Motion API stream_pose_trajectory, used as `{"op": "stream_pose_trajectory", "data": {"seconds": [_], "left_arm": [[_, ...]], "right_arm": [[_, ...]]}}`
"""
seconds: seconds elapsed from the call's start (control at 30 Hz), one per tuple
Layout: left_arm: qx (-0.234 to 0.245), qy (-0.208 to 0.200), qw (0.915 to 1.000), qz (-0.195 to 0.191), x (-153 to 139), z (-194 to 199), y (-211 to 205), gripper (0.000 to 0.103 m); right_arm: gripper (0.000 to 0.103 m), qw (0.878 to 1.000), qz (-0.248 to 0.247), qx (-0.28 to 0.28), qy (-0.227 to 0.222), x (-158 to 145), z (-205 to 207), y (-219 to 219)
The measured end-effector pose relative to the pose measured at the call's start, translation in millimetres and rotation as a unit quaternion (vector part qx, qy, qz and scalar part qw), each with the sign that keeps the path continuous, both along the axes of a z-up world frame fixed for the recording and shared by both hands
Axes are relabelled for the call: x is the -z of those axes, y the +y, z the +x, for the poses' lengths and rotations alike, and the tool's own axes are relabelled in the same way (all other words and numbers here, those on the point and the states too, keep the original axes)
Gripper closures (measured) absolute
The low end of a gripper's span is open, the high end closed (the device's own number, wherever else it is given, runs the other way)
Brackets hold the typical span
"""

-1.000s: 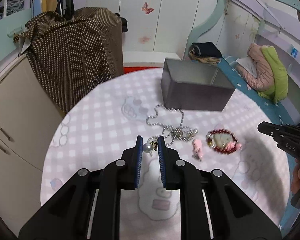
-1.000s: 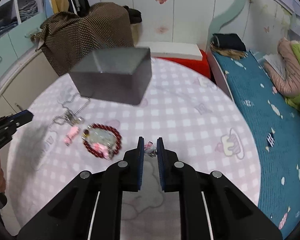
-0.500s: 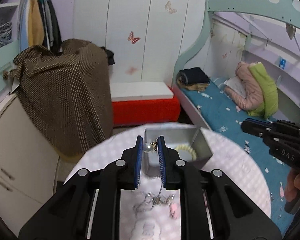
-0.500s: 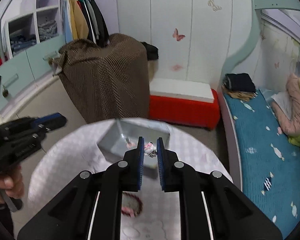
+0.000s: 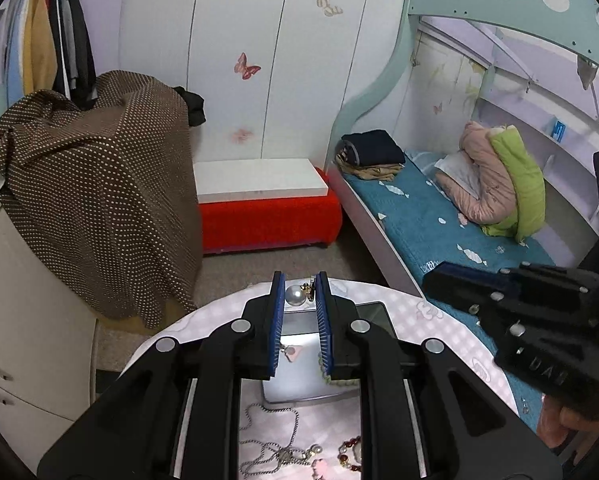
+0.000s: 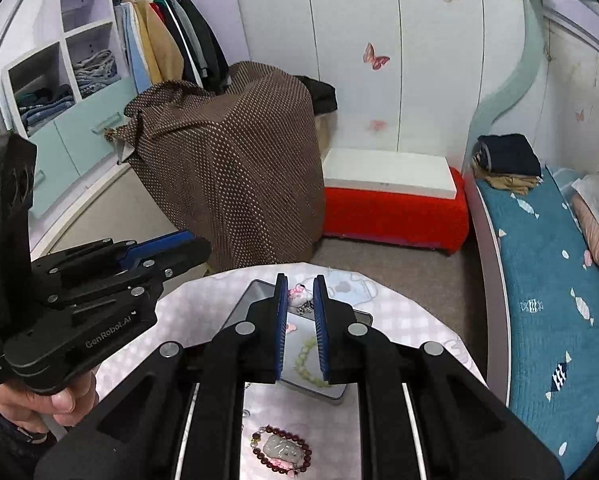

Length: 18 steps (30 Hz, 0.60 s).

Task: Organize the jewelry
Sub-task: 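Lift both items over the grey box and open both tools to release them, then pull both tools back from the box toward the silver necklace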

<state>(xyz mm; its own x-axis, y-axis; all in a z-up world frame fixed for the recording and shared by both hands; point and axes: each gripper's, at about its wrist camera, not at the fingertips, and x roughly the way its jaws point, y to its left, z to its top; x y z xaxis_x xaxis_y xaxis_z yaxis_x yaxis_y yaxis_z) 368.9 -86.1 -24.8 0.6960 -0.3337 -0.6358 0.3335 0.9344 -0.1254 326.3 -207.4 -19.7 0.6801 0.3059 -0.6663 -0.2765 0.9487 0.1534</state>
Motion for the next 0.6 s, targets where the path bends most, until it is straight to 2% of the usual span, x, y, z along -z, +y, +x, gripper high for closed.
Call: {"op": "stream_pose_trajectory", "data": {"seconds": [0.3,0.4,0.47,0.5,0.53,0.6], "left_arm": [[0.005,0.029,0.9995,0.011,22,23,-12,0.087],[0.000,0.034,0.9993,0.013,25,28,-10,0.084],[-0.004,0.031,0.9994,0.016,26,29,-7,0.065],[-0.010,0.025,0.9995,0.017,25,27,-6,0.046],[-0.018,0.016,0.9995,0.019,23,25,-4,0.032],[-0.027,0.006,0.9994,0.021,20,21,1,0.023]], "right_arm": [[0.091,0.999,0.013,0.011,0.037,18,17,-3],[0.089,0.999,0.019,0.016,0.045,20,22,-6],[0.089,0.998,0.025,0.018,0.048,21,23,-8],[0.088,0.998,0.026,0.019,0.050,21,25,-9],[0.088,0.998,0.028,0.020,0.051,21,25,-9],[0.077,0.998,0.034,0.023,0.052,22,25,-12]]}}
